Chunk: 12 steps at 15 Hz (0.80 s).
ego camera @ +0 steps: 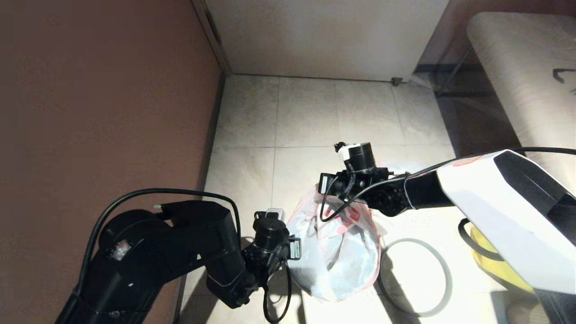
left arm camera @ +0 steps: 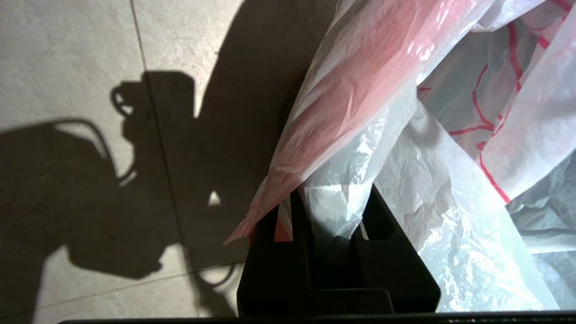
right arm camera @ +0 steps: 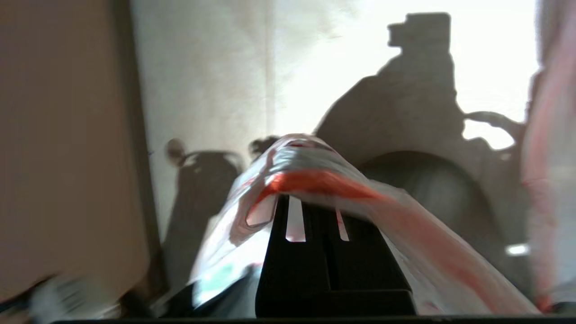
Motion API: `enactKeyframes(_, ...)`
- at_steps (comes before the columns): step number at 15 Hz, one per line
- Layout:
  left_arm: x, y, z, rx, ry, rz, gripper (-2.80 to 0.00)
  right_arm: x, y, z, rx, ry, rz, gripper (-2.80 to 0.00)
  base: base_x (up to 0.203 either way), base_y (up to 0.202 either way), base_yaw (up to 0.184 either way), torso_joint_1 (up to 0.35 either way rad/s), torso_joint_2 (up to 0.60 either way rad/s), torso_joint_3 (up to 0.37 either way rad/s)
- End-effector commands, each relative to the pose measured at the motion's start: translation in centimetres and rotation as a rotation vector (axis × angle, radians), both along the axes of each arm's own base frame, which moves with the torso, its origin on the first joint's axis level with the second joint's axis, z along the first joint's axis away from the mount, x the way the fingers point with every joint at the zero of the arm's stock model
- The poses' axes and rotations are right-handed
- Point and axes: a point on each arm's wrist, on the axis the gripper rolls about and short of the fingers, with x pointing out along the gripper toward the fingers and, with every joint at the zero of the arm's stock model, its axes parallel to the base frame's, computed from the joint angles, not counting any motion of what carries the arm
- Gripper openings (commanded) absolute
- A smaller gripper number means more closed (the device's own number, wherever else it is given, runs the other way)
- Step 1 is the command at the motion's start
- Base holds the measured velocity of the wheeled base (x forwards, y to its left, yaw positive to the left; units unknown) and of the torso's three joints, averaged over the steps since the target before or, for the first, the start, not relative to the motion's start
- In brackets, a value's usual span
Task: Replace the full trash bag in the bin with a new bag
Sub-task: Put the new garbage bag on the trash can
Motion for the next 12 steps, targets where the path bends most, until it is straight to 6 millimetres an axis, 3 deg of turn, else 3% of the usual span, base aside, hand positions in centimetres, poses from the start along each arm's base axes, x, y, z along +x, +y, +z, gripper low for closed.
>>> enactKeyframes(1, 0.3, 0.1, -0.3, -0.014, -0.031, 0.01, -2.8, 2.1, -1.4, -2.1, -0.011, 0.016, -0.044, -2.8, 0.0, 0.0, 0.0, 0.0, 0.0, 0.0)
enactKeyframes(5, 0.6, 0.3, -0.2, -0.024, -0.053, 0.02, -2.8, 4.1, -3.6, -4.1, -0.084, 0.001, -0.069, -2.8, 0.0, 0.0, 0.0, 0.0, 0.0, 0.0)
enactKeyframes(12, 3.7, 2.3, 0.3, -0.042, -0.168, 0.196, -2.8, 4.1, -5.7, -2.8, -0.248, 0.005, -0.095, -2.8, 0.0, 0.0, 0.0, 0.0, 0.0, 0.0)
